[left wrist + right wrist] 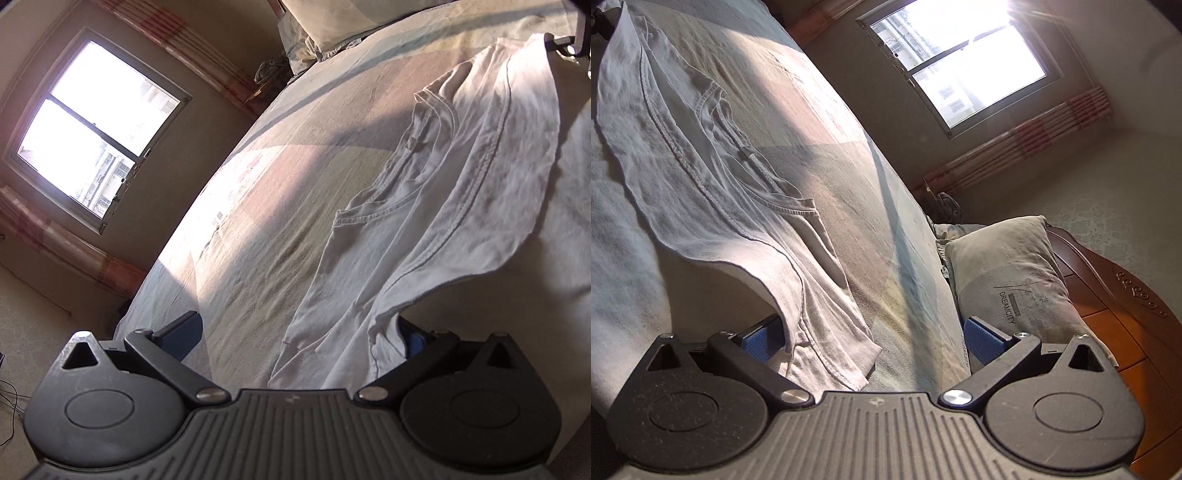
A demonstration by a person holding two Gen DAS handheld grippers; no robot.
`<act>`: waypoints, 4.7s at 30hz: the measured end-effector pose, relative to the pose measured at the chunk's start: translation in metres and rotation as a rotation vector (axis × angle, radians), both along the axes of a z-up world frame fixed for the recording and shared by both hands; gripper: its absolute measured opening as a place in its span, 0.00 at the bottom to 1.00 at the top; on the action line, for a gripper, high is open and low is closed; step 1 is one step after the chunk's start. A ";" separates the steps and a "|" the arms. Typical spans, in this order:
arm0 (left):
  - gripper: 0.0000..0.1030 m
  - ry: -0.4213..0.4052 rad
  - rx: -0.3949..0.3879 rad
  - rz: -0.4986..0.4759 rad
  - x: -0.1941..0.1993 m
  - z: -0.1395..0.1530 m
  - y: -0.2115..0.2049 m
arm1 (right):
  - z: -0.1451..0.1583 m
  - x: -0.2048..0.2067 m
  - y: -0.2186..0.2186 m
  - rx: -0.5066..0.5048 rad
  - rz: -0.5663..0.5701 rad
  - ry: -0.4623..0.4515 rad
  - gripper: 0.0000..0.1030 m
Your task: Fold clothes
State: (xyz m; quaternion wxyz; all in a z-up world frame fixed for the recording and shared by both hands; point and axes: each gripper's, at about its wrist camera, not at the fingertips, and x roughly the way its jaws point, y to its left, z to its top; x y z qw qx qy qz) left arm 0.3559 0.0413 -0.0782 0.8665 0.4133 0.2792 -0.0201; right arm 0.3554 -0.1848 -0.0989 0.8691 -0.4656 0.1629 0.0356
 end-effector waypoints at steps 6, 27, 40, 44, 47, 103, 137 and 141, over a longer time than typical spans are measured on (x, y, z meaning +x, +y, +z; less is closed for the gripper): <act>1.00 0.037 -0.061 0.067 0.061 0.007 0.012 | 0.015 0.056 0.009 0.001 0.004 -0.001 1.00; 1.00 0.464 -0.778 -0.005 -0.036 -0.007 0.055 | 0.023 0.012 -0.090 0.877 0.143 0.653 1.00; 1.00 0.428 -0.843 0.103 -0.074 -0.012 0.080 | 0.022 -0.026 -0.108 0.933 0.097 0.606 1.00; 0.99 0.411 -0.840 0.099 -0.091 -0.017 0.083 | 0.007 -0.024 -0.115 0.953 0.032 0.616 1.00; 0.99 0.421 -0.812 0.088 -0.097 -0.010 0.079 | 0.001 -0.031 -0.127 0.972 -0.005 0.612 1.00; 0.99 0.224 -0.666 0.108 -0.064 0.022 0.067 | 0.015 -0.026 -0.139 0.992 -0.150 0.515 1.00; 0.99 -0.051 0.514 -0.337 -0.090 -0.055 -0.056 | -0.018 -0.051 -0.029 -0.247 0.224 0.158 1.00; 0.99 -0.096 0.476 -0.408 -0.078 -0.055 -0.089 | -0.026 -0.056 0.001 -0.268 0.300 0.115 1.00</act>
